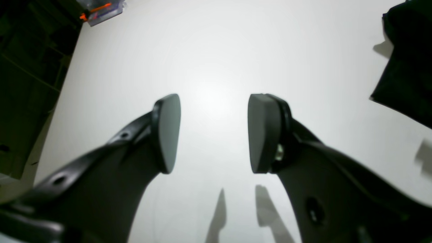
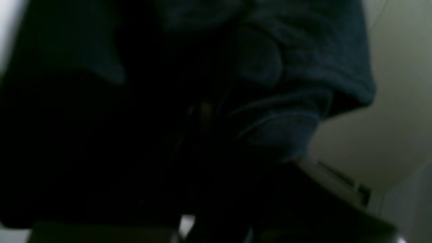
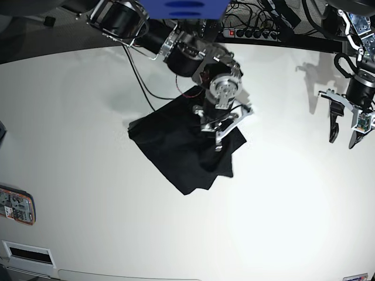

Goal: Fold the T-shirt properly
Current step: 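Carry the bundled black shirt with the right gripper toward the arm bases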

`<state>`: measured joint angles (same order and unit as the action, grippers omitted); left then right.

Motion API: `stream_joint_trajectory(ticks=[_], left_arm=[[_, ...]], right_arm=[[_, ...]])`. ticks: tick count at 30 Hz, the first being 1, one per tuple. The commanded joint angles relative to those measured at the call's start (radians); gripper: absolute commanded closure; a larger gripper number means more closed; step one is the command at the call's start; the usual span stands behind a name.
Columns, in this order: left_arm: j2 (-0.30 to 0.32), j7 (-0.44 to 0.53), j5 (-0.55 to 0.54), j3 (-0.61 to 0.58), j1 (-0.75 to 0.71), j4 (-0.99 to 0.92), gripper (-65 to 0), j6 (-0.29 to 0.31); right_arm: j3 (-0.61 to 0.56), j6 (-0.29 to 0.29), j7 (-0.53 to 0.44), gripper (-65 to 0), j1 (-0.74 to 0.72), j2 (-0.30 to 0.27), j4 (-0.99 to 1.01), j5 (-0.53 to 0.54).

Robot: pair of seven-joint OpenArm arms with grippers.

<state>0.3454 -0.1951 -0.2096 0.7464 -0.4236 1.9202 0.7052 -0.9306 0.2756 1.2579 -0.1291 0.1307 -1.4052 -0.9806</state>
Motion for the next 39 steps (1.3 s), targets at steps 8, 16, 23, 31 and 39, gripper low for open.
stream_joint_trajectory(ticks=[8,16,23,31,39], left_arm=[[0.014,0.024,-0.014,0.006,0.004,0.008,-31.0,-0.007],[0.016,0.024,-0.014,0.006,0.007,-0.008,-31.2,-0.007],[0.017,0.024,-0.014,0.006,0.007,-0.008,-31.1,-0.007],[0.017,0.024,-0.014,0.006,0.007,-0.008,-31.0,-0.007],[0.017,0.024,-0.014,0.006,0.007,-0.009,-31.0,-0.007]], right_arm=[[-0.044,-0.006,-0.031,-2.8,0.001,0.017,-0.087,-0.018],[-0.041,-0.006,-0.031,-3.7,0.001,0.017,-0.076,0.096],[-0.037,-0.008,-0.028,-3.6,0.007,0.017,-0.085,0.105],[-0.035,-0.009,-0.031,-12.6,0.007,0.017,-0.087,0.107],[-0.035,-0.048,0.007,-38.2,0.009,0.017,-0.087,0.113]])
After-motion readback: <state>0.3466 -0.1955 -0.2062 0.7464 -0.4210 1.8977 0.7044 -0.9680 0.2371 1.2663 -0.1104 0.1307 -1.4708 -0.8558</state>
